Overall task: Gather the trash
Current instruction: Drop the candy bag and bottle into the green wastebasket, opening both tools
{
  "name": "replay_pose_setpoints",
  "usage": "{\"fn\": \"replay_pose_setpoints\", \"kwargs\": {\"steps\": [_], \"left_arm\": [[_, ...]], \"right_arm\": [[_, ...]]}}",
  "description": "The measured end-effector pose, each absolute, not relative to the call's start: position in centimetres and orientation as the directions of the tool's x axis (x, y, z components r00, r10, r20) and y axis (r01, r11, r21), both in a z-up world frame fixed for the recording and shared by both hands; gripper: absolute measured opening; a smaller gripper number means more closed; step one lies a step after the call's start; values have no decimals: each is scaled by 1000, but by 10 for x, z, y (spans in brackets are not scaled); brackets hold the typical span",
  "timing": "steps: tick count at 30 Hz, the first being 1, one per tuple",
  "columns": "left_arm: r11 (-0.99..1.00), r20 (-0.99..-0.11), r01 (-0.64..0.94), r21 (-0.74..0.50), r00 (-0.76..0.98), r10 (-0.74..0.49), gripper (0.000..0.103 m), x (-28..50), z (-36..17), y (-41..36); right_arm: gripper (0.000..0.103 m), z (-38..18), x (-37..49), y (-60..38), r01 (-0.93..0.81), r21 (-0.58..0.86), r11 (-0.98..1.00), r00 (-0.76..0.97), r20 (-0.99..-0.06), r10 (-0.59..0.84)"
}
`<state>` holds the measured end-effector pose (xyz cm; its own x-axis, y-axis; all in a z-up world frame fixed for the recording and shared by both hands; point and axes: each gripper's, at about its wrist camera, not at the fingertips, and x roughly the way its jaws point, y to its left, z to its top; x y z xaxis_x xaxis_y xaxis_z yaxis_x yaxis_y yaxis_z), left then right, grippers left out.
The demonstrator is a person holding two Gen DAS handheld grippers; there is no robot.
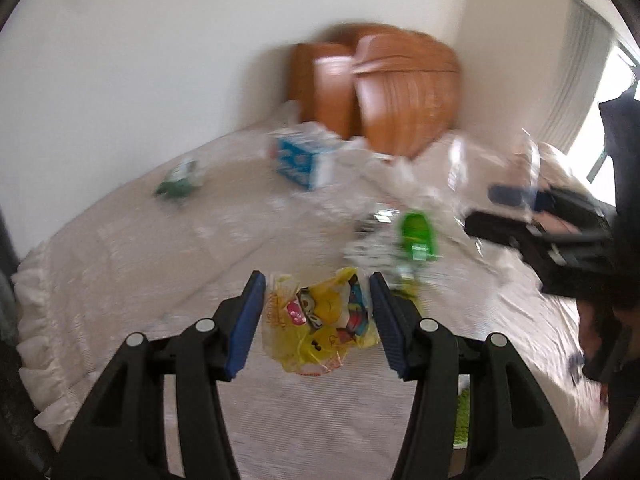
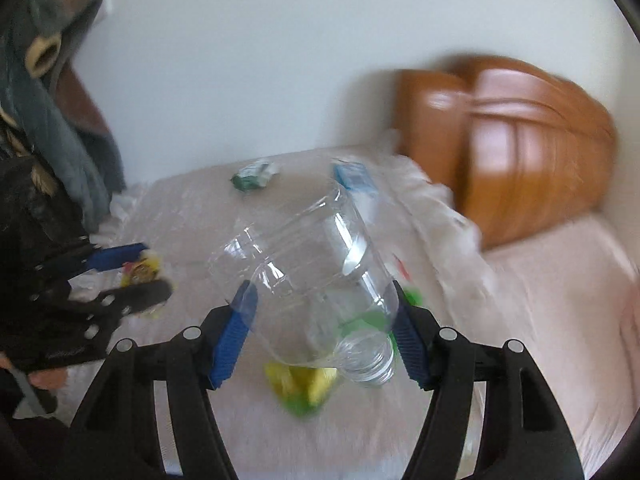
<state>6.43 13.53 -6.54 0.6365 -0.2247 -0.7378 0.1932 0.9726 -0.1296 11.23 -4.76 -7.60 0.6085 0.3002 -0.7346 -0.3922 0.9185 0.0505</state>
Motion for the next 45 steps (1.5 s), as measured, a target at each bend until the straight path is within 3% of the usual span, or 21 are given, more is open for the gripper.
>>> {"fn": "replay_pose_setpoints", "kwargs": {"steps": [9, 17, 29, 36, 38, 41, 45], "left_arm": [[859, -721, 484, -167, 534, -441, 52, 21, -54, 11], [713, -703, 686, -147, 434, -563, 52, -23, -44, -89], [583, -753, 792, -181, 270, -601, 52, -51, -66, -175], [546, -847, 823, -157, 173, -503, 52, -51, -146, -227], [534, -871, 830, -160, 136, -473, 61, -53, -165, -236], [536, -899, 835, -123, 135, -416, 91, -62, -181, -242], [537, -882, 837, -105, 171, -439, 95, -72, -174, -239]], "right_arm": [[66, -68, -29, -189, 6, 55, 998, 667, -744, 37], [66, -70, -95, -252, 207, 82, 975, 683, -726, -84], [66, -76, -146, -313, 328, 111, 938, 670, -727, -148], [66, -93, -151, -333, 346, 126, 930, 641, -756, -136], [66, -99, -152, -340, 351, 131, 927, 632, -764, -131], [66, -104, -154, -346, 358, 134, 924, 623, -771, -130], [67, -111, -157, -353, 372, 138, 918, 611, -781, -131]]}}
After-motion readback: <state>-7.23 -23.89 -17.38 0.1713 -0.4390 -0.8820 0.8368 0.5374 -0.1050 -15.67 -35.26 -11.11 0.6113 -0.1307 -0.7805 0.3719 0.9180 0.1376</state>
